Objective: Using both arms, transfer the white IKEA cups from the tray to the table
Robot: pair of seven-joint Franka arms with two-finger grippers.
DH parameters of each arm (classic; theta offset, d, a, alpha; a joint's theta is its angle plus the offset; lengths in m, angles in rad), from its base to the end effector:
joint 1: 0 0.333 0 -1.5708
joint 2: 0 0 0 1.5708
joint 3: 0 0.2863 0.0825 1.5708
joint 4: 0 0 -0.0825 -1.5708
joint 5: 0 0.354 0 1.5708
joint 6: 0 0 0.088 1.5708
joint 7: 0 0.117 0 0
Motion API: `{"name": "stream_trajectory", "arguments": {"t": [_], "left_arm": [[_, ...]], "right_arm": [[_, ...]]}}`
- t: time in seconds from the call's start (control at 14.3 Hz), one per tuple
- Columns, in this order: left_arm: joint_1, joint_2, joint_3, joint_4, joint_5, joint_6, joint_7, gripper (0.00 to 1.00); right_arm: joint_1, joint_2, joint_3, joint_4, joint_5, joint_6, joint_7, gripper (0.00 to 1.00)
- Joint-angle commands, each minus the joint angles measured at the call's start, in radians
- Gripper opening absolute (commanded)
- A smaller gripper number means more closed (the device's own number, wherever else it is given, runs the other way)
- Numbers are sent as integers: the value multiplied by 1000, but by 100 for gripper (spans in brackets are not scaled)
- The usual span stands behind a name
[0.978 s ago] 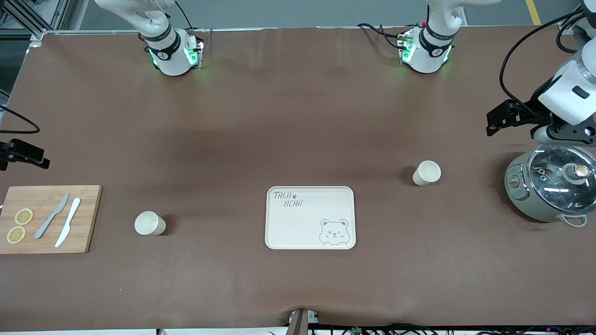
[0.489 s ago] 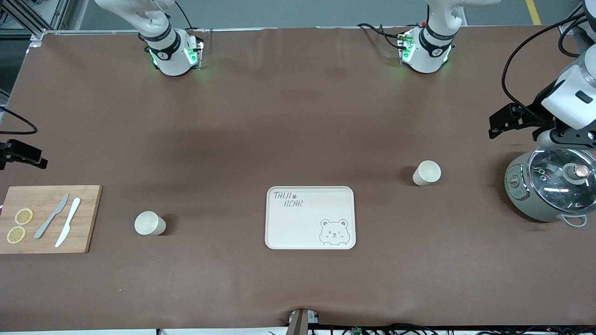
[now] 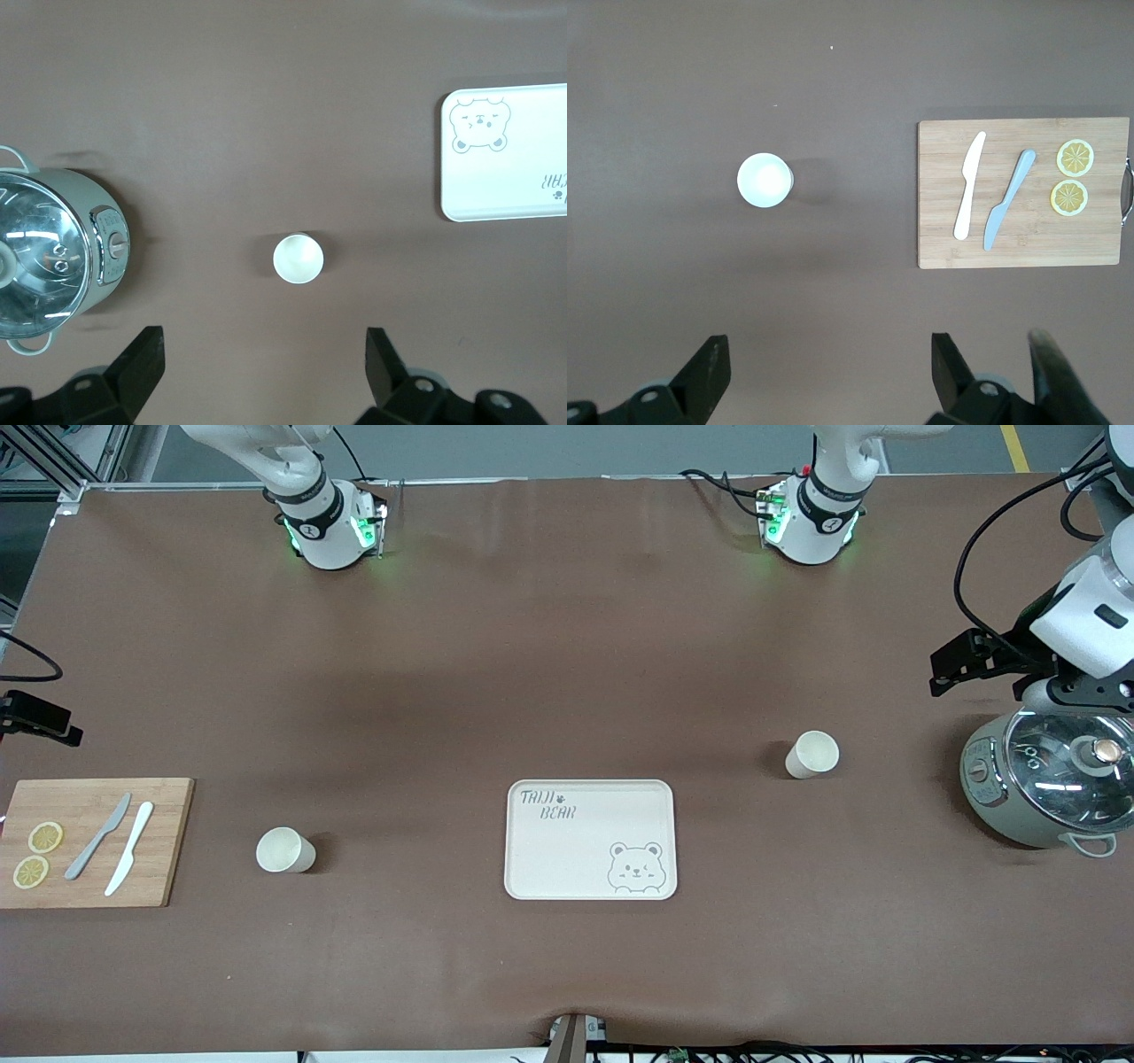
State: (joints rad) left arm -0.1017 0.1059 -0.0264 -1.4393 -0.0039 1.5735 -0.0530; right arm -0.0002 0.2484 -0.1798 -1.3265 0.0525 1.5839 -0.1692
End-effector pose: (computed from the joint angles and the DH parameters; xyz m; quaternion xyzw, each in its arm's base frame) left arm 0.5508 -0.0706 0.5861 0.9992 -0.0375 0.0138 0.0046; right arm 0.5866 -0.0873 0.5570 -1.0000 0.0027 -0.0071 0.0031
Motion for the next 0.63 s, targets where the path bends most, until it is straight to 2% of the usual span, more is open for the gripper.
{"name": "stream_trajectory", "arguments": {"t": [0.0,0.56], "left_arm": [[-1,8,8,16,-13,13,1,100],[-4,21,5,11,39,29,28,100]], "right_arm": [[-14,-9,14,-10,-9,-1,-1,100],[-9,-14,14,-8,-11,2,8,100]]}}
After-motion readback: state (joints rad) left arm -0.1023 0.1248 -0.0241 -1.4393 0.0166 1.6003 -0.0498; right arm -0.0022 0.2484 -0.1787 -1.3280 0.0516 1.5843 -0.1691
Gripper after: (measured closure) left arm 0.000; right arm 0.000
